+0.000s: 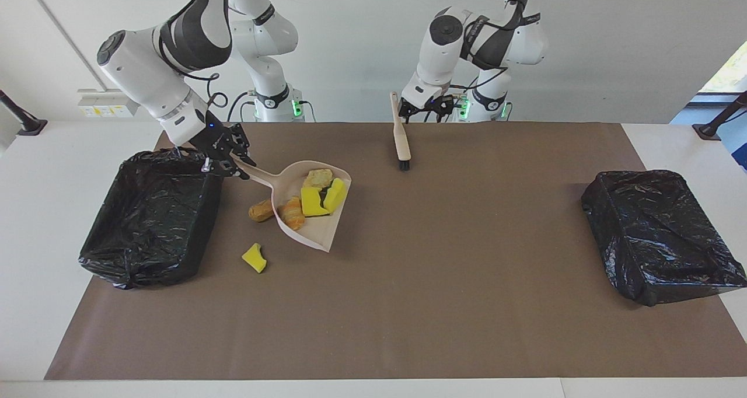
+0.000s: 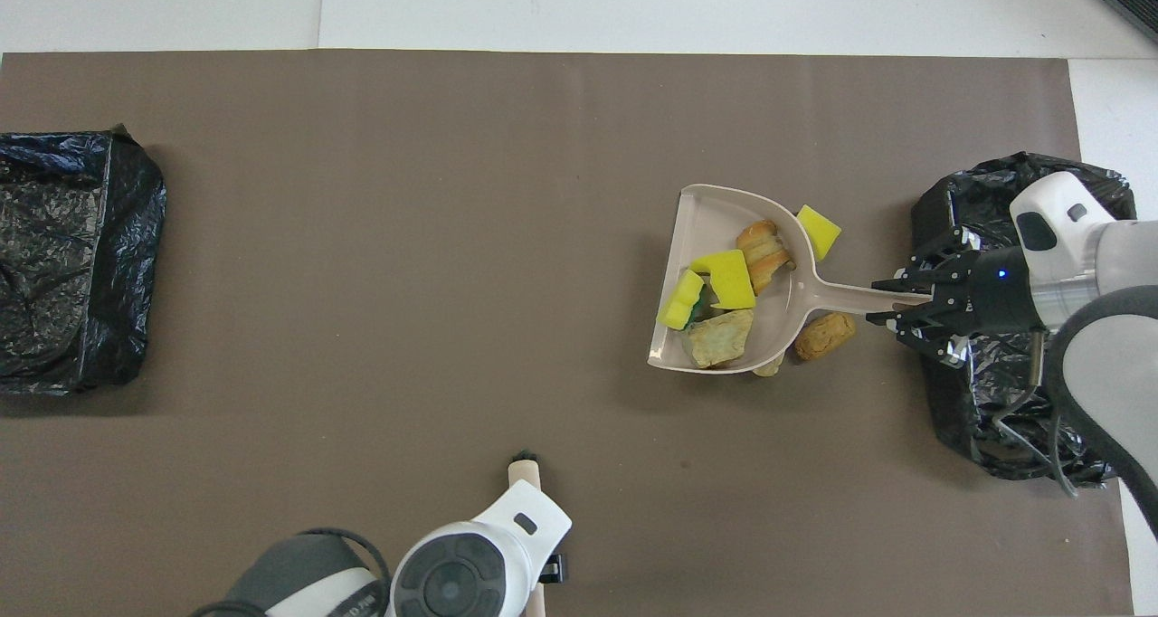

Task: Sweep and dump trash in bin
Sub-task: 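Tip the dustpan over the bin with the right gripper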

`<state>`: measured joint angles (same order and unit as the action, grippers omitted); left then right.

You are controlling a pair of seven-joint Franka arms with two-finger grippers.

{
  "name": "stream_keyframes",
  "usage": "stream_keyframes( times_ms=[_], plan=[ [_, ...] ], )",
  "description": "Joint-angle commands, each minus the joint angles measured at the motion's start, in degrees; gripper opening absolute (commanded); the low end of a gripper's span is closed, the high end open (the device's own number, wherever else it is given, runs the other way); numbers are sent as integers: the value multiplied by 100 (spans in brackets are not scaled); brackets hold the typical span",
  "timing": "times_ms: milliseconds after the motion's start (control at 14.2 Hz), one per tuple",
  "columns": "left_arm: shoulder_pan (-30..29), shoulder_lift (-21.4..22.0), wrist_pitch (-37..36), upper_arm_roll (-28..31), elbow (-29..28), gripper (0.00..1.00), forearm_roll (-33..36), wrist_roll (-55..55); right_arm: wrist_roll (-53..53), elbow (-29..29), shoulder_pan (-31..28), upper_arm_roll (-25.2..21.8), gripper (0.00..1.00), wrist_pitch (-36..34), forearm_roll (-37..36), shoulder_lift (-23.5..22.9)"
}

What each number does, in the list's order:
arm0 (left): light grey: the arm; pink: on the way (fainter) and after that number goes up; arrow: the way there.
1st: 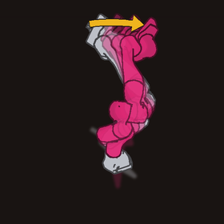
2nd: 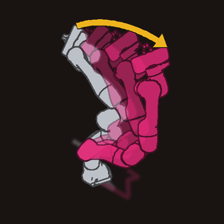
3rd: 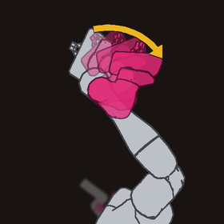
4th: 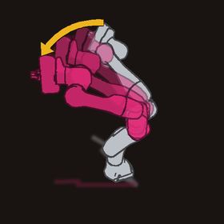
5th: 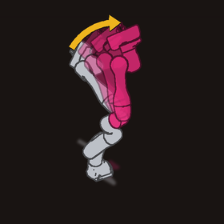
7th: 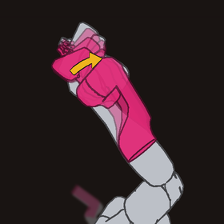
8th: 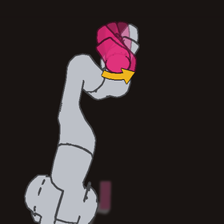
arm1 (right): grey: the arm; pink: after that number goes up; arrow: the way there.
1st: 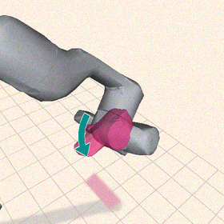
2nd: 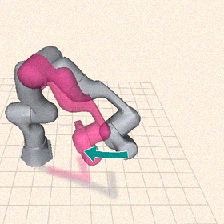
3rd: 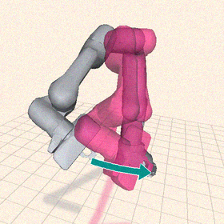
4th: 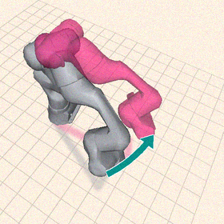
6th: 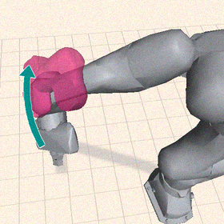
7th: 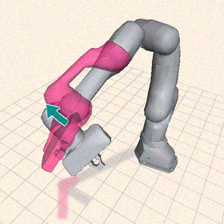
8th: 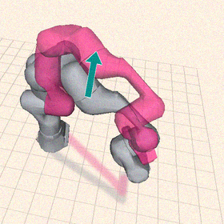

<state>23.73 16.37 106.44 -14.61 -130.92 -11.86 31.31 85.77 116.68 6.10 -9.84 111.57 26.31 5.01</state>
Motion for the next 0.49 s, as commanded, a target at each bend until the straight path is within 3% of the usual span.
stream_keyframes(
  times_ms=[0,422],
  plan=[
    [-893,33,-833,-86,872,100,131,-974,395,-58,-30,-236,0,-267,382,97],
    [-2090,-20,-2081,-77,2323,100,192,-2215,1327,-356,-30,-1168,0,-1119,761,106]
  ],
)
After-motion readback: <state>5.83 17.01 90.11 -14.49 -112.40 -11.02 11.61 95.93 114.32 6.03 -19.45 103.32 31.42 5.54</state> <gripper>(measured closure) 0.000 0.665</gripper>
